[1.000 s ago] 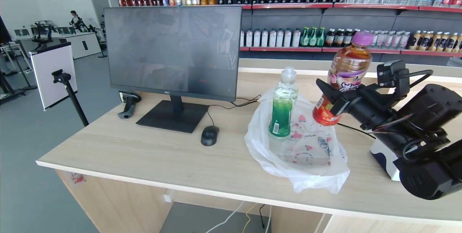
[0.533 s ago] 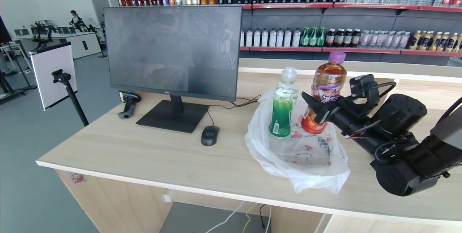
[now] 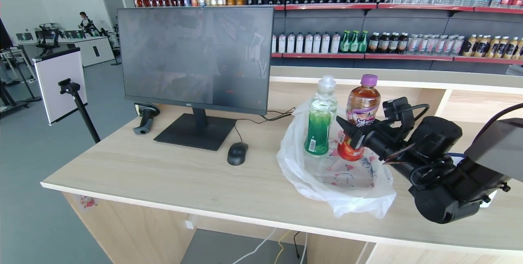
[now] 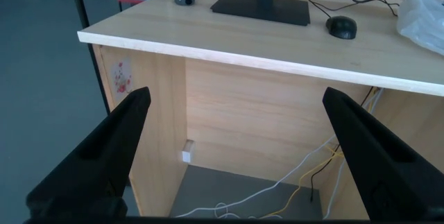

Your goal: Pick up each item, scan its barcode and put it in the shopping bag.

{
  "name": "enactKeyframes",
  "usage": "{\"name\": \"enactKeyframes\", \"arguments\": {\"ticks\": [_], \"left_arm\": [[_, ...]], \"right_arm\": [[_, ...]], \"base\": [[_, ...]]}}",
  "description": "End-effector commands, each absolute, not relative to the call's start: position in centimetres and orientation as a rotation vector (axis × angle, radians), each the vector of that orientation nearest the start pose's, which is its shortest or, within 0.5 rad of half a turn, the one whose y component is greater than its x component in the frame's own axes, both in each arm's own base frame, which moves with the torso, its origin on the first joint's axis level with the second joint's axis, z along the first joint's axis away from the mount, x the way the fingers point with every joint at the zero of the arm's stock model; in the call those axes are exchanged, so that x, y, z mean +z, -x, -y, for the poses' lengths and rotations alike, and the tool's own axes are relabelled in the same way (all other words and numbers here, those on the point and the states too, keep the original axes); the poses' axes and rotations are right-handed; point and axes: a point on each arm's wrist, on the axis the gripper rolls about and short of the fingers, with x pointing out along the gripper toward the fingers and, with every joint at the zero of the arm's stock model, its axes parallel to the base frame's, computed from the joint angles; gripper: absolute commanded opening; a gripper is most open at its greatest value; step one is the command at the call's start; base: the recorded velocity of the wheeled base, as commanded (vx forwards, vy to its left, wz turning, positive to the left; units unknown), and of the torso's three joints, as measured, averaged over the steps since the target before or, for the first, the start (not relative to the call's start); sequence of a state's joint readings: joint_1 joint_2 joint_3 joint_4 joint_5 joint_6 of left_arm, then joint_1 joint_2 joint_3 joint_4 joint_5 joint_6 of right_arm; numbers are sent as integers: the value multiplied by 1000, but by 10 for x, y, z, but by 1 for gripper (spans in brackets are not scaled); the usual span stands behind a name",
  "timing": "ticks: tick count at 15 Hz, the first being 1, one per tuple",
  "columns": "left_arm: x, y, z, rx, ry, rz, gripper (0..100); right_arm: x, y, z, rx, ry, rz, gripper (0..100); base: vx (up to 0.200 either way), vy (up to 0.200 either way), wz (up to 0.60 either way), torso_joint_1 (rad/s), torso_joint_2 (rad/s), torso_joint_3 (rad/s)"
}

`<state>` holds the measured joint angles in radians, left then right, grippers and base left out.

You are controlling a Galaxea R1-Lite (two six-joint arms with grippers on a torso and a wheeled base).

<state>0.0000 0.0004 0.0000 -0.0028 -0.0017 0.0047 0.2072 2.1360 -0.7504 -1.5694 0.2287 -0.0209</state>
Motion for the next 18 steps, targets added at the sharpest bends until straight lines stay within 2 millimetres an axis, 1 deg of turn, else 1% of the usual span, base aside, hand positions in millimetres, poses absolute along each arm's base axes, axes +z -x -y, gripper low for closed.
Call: {"name": "enactKeyframes", "arguments": {"ticks": [1,8,9,11,18], "left_arm": [[76,23,0,-2,-5,3,100],[76,23,0,-2,-3,3,100],[76,23,0,-2,-5,3,100],[76,23,0,-2,-3,3,100],[76,23,0,-2,-5,3,100]], "right_arm": [[103,-362,-82,435,21,162,0],[92,-372,-77,419,12,143,0],[87,-372,-77,419,13,126,0],[84,-371,-73,410,13,113,0],[77,-365,-73,412,12,75,0]], "base": [[0,0,0,0,0,0],[0,0,0,0,0,0],[0,0,0,0,0,0],[0,0,0,0,0,0],[0,0,0,0,0,0]]}}
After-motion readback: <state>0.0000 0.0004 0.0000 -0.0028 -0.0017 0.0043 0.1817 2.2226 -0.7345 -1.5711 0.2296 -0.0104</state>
